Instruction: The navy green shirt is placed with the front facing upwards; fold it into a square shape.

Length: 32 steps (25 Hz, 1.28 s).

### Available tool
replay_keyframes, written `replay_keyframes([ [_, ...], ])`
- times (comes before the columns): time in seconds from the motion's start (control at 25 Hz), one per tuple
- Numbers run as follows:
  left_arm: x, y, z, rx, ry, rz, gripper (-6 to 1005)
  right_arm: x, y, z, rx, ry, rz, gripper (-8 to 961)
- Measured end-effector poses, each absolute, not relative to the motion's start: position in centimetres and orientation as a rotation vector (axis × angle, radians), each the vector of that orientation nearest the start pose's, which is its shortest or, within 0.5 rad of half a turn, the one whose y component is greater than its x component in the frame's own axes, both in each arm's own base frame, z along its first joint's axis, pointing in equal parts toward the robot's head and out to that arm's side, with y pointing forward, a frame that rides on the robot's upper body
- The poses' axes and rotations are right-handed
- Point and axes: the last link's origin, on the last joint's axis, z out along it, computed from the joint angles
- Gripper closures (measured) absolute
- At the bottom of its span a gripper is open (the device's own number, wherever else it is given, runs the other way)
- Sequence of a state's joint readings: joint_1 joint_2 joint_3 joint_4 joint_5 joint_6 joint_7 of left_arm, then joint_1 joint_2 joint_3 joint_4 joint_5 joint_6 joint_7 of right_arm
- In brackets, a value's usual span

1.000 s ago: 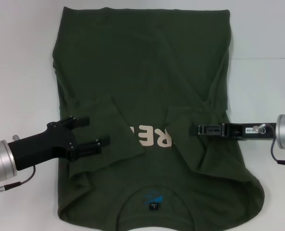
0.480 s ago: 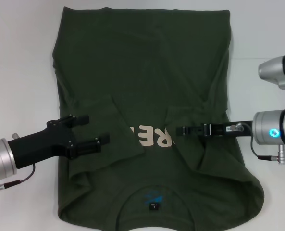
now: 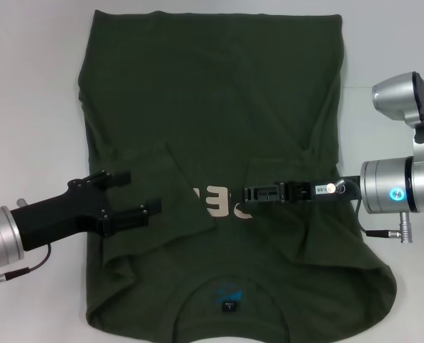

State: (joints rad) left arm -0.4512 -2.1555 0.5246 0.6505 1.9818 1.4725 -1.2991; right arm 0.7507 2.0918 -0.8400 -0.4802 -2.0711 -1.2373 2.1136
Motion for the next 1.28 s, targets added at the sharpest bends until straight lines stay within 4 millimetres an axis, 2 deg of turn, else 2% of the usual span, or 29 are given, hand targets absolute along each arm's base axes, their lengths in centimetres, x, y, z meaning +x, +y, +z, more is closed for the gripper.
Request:
replay_keyframes([
  [0.28, -29.2, 31.5, -0.6, -2.453, -0.748, -0.786, 65, 23.1, 37.6, -4.3, -2.489, 1.539, 0.603, 28],
  [0.56, -30.0, 30.6, 0.1, -2.416, -0.798, -0.818, 75, 24.5, 36.6, -3.6, -2.497, 1.444, 0.656, 29],
  [0.88, -31.2, 28.2, 1.2, -2.403, -0.883, -0.83, 88, 25.5, 35.1, -3.1, -2.517, 1.301, 0.776, 26],
  [1.08, -32.5, 26.7, 1.3, -2.376, -0.915, -0.805, 96, 25.8, 35.1, -3.0, -2.489, 1.282, 0.796, 26],
  [1.28, -33.4, 25.5, 1.1, -2.397, -0.868, -0.737, 104, 25.5, 35.5, -2.7, -2.462, 1.261, 0.843, 28],
])
